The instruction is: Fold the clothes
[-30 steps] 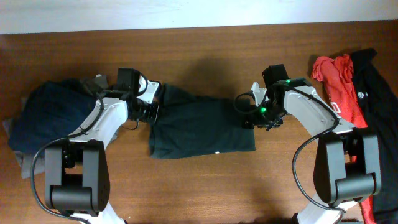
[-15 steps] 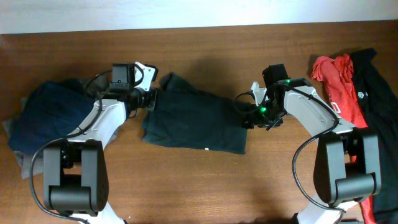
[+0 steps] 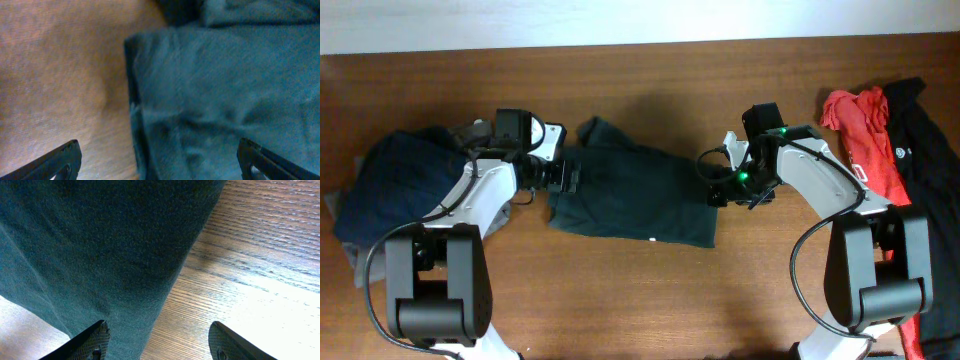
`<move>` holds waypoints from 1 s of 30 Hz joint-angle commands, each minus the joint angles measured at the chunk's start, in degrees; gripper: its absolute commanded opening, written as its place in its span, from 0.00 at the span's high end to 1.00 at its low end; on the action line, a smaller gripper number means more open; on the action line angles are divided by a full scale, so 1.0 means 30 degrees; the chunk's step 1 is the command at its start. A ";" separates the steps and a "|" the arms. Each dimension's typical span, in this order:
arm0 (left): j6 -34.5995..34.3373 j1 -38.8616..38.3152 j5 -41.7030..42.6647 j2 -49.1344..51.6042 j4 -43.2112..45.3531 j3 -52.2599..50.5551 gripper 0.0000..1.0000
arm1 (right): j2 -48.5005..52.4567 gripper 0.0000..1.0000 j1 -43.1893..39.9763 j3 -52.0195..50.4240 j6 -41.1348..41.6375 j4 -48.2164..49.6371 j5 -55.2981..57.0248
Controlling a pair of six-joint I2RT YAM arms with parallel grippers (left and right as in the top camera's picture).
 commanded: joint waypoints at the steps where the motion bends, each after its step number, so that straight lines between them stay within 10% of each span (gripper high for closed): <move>1: 0.0036 0.0029 0.1902 0.0889 0.0233 -0.0117 0.01 | 0.0175 0.32 -0.0051 -0.0124 -0.0117 0.0000 -0.0342; 11: 0.0036 0.0015 0.4954 0.1996 0.0911 -0.0117 0.05 | 0.0175 0.32 -0.0051 -0.0124 -0.0117 -0.0007 -0.0619; 25: 0.0386 -0.1421 0.5566 0.2040 0.0903 -0.0109 1.00 | 0.0175 0.33 -0.0051 -0.0124 -0.0124 -0.0007 -0.0627; 30: -0.0342 -0.0882 0.5005 0.0940 -0.0342 0.0714 0.99 | 0.0175 0.33 -0.0051 -0.0124 -0.0124 -0.0087 -0.0627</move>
